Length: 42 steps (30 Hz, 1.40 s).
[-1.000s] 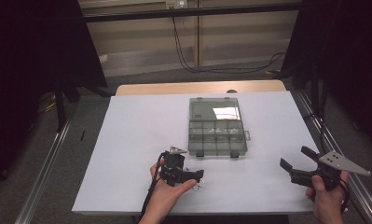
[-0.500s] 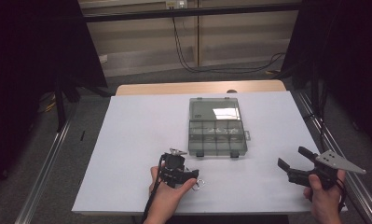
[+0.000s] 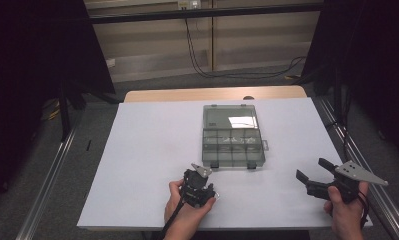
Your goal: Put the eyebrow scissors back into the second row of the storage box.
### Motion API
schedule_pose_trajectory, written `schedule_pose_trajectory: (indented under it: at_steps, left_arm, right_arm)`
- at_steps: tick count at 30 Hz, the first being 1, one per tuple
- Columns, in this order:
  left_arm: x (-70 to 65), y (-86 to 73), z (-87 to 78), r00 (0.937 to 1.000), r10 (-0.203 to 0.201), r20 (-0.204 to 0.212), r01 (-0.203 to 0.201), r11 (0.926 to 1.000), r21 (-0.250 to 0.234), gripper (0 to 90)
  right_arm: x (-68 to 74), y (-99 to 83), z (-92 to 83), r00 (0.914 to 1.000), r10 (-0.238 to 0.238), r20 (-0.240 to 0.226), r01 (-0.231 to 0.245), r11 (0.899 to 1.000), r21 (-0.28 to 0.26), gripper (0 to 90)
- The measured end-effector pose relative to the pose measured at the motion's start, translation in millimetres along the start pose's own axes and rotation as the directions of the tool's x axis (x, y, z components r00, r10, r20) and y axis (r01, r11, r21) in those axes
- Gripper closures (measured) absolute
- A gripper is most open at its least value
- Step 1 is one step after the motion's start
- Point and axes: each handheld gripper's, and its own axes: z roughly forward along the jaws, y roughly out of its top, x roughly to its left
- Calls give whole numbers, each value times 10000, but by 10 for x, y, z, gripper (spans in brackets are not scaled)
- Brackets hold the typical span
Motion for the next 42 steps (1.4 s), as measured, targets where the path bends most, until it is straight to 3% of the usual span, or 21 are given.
schedule_pose_trajectory:
  at_steps: [7, 11, 16, 24, 26, 27, 31, 33, 35, 37, 42]
  left_arm:
    - [11, 1, -1, 9991, 284, 305, -283, 9996, -18, 661]
    - [49, 8, -22, 9993, 124, 364, -125, 9999, 5, 744]
    - [159, 0, -30, 9969, -230, 754, 225, 9997, 70, 773]
    - [291, -22, -54, 9946, -186, 1017, 169, 9997, 172, 819]
    - [336, -31, -62, 9956, -145, 925, 128, 9997, 198, 829]
    - [354, -32, -67, 9938, -149, 1102, 124, 9997, 230, 833]
    - [388, -55, -89, 9965, -92, 835, 74, 9997, 228, 821]
    - [393, -63, -100, 9961, -102, 874, 78, 9996, 281, 707]
    - [402, -69, -104, 9960, -198, 872, 173, 9994, 288, 666]
    - [401, -74, -99, 9968, -195, 772, 176, 9995, 248, 669]
    - [387, -45, -97, 9969, 285, 735, -329, 9977, 590, 713]
  right_arm:
    - [-20, -2, -8, 9998, 195, 65, -195, 9998, -33, 67]
    - [-25, 0, -21, 9997, 217, 134, -217, 9998, -8, 67]
    - [-41, -6, -26, 9996, 217, 193, -216, 9998, -33, 67]
    - [-44, -15, -22, 9996, 215, 204, -216, 9998, 44, 67]
    - [-46, -15, -22, 9995, 211, 220, -212, 9998, 43, 67]
    - [-47, -17, -21, 9995, 198, 232, -199, 9998, 52, 68]
    - [-48, -20, -19, 9995, 214, 240, -215, 9997, 72, 68]
    - [-50, -19, -21, 9995, 194, 251, -196, 9998, 60, 68]
    - [-54, -20, -23, 9995, 200, 250, -201, 9998, 64, 68]
    - [-58, -23, -20, 9995, 202, 261, -204, 9998, 72, 68]
    - [-55, -28, -14, 9995, 194, 260, -196, 9998, 83, 68]
